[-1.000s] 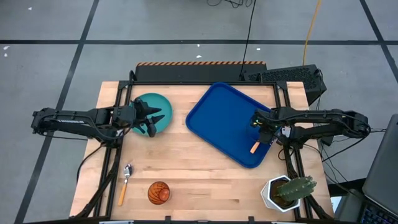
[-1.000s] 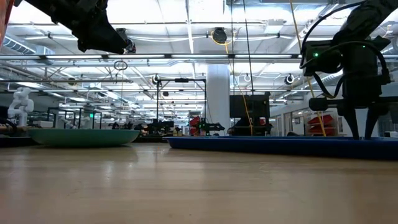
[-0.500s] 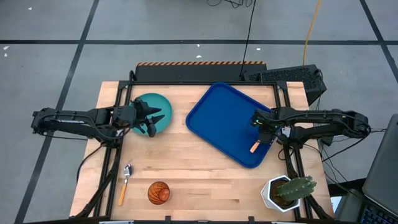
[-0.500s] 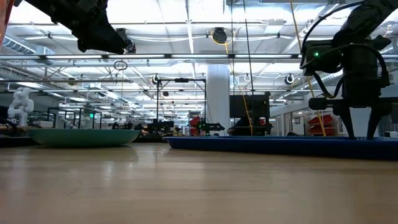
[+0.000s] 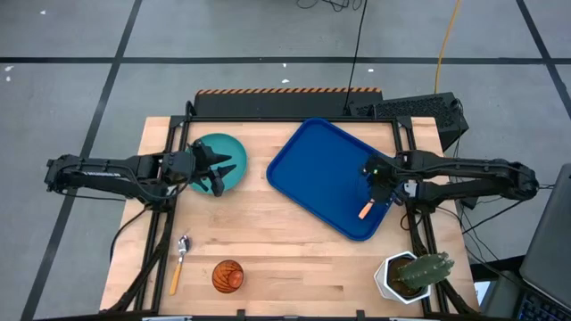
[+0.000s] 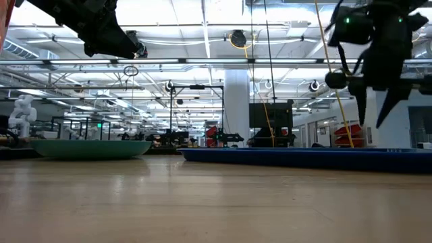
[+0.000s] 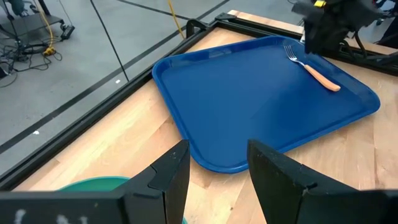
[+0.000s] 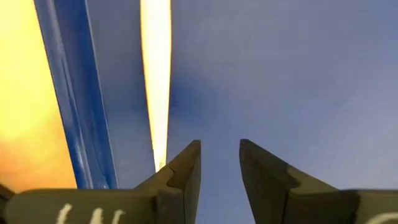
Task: Pick and place plate/cup/fork/spoon on tray
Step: Move the blue tray to the center of the table
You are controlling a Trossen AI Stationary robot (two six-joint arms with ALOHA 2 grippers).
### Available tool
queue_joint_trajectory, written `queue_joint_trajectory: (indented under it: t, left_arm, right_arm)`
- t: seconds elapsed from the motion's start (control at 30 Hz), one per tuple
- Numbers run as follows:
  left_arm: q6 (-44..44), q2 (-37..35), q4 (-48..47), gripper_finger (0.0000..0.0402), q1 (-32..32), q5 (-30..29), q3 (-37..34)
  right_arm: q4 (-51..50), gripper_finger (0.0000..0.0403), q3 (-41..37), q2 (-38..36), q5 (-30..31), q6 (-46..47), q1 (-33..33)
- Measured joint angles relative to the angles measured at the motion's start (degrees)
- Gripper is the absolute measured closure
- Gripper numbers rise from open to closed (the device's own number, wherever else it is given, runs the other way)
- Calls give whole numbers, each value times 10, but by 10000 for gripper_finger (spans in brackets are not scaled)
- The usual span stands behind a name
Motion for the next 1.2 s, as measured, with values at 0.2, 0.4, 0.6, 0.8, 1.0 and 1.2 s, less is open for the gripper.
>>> queue_joint_trajectory:
  t: [0.2, 0.4, 0.6, 0.8, 1.0, 1.2]
  left_arm:
    - [-4, 0, 1, 238, 0, 0, 0]
    - [-2, 0, 9, 238, 0, 0, 0]
    - [7, 0, 14, 238, 0, 0, 0]
    - [14, 0, 9, 238, 0, 0, 0]
    - [14, 0, -12, 238, 0, 0, 0]
    - [19, 0, -17, 238, 0, 0, 0]
  right_arm:
    - [65, 300, 69, 21, 40, 248, 73]
    - [51, 300, 178, 137, 62, 517, 97]
    - [-82, 300, 223, 276, 141, 586, 43]
    - [-42, 300, 211, 309, 112, 524, -77]
    - [-1, 300, 217, 277, 64, 487, -226]
    - [0, 300, 216, 294, 21, 450, -340]
